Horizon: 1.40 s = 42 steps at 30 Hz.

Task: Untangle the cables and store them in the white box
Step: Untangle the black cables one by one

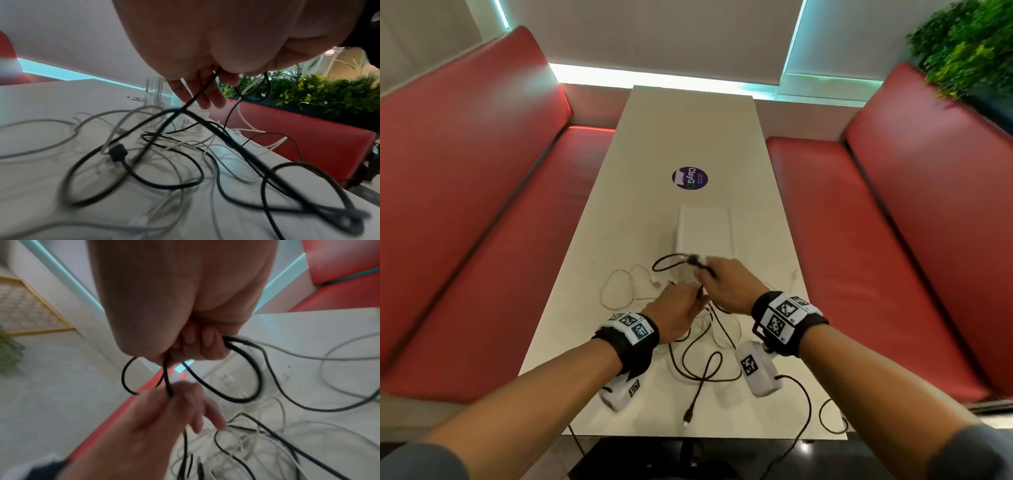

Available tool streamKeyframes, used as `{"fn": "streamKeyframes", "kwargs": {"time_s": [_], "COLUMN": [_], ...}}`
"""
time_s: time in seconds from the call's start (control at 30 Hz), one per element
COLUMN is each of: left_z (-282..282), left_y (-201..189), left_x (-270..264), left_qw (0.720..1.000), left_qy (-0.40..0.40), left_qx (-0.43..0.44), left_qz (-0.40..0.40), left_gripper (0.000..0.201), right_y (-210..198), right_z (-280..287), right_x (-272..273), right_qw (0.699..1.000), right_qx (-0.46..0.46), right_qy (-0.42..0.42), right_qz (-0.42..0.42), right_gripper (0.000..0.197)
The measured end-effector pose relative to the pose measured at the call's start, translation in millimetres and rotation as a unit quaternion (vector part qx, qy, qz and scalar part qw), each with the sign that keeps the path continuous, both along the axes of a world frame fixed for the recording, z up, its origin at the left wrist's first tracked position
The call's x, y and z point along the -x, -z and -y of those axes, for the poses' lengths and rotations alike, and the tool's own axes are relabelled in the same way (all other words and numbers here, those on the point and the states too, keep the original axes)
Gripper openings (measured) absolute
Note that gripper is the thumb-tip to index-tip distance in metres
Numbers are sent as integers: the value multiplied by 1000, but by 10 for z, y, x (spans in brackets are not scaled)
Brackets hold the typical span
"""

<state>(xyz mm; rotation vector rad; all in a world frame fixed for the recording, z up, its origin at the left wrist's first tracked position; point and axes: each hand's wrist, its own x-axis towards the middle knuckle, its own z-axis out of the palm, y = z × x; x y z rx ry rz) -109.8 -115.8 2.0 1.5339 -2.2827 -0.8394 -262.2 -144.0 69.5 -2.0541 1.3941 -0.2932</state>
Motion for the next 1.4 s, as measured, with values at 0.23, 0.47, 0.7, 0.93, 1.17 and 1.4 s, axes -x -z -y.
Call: {"fn": "streamKeyframes", "kwargs": {"time_s": [0.23,0.47,0.7,0.93,1.17,1.4], "left_z": [-27,37,-16,-100,1,38], "left_y": [164,74,5,67,16,239], "left_x": [-263,-207,-26,-67,-89,-219], "left_qw": [998,999,1000,994,996,992], "left_qy": [-13,-30,6,-30,-47,-51], "left_qx": [-47,-22,27,22,27,40], "left_qz": [40,3,13,-108,-72,108], "left_gripper": [34,47,28,19,16,29], "right_y": [-678,-101,226,162,135,-224], "right_z": [470,114,-44,38,77,270], "right_x": [446,364,23,-33,-77,149], "right_qw": [937,997,999,985,933,934], "right_qx": [88,-4,-41,-158,-205,-57], "right_qy": [236,-43,18,29,176,250], "right_qz": [242,-59,-12,62,237,248], "right_gripper": [35,27,48,33,16,23]}}
